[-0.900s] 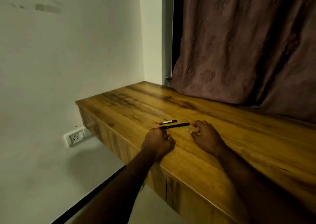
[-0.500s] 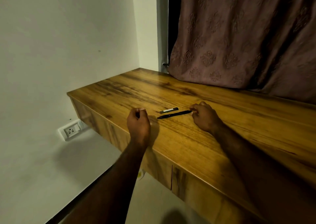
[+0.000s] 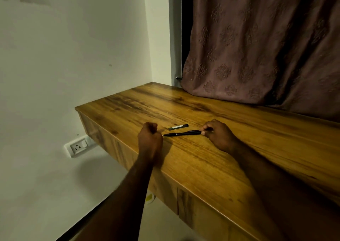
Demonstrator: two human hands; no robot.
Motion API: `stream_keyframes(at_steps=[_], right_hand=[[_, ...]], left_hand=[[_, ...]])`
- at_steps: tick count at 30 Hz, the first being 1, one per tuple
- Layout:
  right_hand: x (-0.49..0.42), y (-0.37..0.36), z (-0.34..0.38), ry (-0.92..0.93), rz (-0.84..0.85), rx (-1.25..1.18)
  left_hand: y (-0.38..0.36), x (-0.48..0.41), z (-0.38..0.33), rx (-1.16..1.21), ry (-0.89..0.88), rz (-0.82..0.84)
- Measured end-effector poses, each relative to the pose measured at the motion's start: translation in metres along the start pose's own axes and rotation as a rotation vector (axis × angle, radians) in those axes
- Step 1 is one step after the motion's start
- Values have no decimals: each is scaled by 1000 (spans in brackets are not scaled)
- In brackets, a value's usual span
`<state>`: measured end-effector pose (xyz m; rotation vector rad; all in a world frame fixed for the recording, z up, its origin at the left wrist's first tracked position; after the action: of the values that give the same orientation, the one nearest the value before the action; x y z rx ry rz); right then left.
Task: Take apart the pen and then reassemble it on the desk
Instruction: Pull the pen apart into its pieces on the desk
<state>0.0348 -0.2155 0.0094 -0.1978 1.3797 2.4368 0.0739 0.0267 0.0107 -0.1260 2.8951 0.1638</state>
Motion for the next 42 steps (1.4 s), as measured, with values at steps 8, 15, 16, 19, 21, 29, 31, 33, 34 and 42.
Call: stream_keyframes(at_steps=[8,15,16,19,21,29,31,33,34,42], right_hand=[[32,18,-18,-39,-9,-167],[51,15,-7,-4,-7,-109],[52,15,-7,-9,-12,-112],[51,15,-6,-10,-11,-109],[49,17,-5,-15,-6,-147],[46,16,-9,-76,34,-235],[47,17,-9,-84,41,-263],[48,20,-8,-89,39,-288],[48,21,-9,-88,37,-291],[49,31,-17,-129,-50,-437]], left_hand=[[-13,-1,-6,-288,-25,138],[-33,28,-17,-461,-501,481],[-38,34,-18,-529,-575,556],[-44,35,-18,-632,-675,621],[-45,31,-18,-656,-684,611],[-46,30,-15,-502,-569,527],[-48,32,-13,-443,-488,478],[-49,33,-11,-418,-456,463],[-50,32,-9,-407,-431,461],[-42,27,2,-324,-301,416]])
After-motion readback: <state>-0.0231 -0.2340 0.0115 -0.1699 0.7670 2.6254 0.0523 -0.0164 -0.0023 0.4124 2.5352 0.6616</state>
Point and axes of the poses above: each hand's wrist, its own x-axis away from the middle knuckle, its own y-axis out of the back of the hand, z = x × y, the point moved 4 cm from there along -x, towards the middle knuckle, and after that the axes turned 6 degrees about x, right-handed, at the moved point
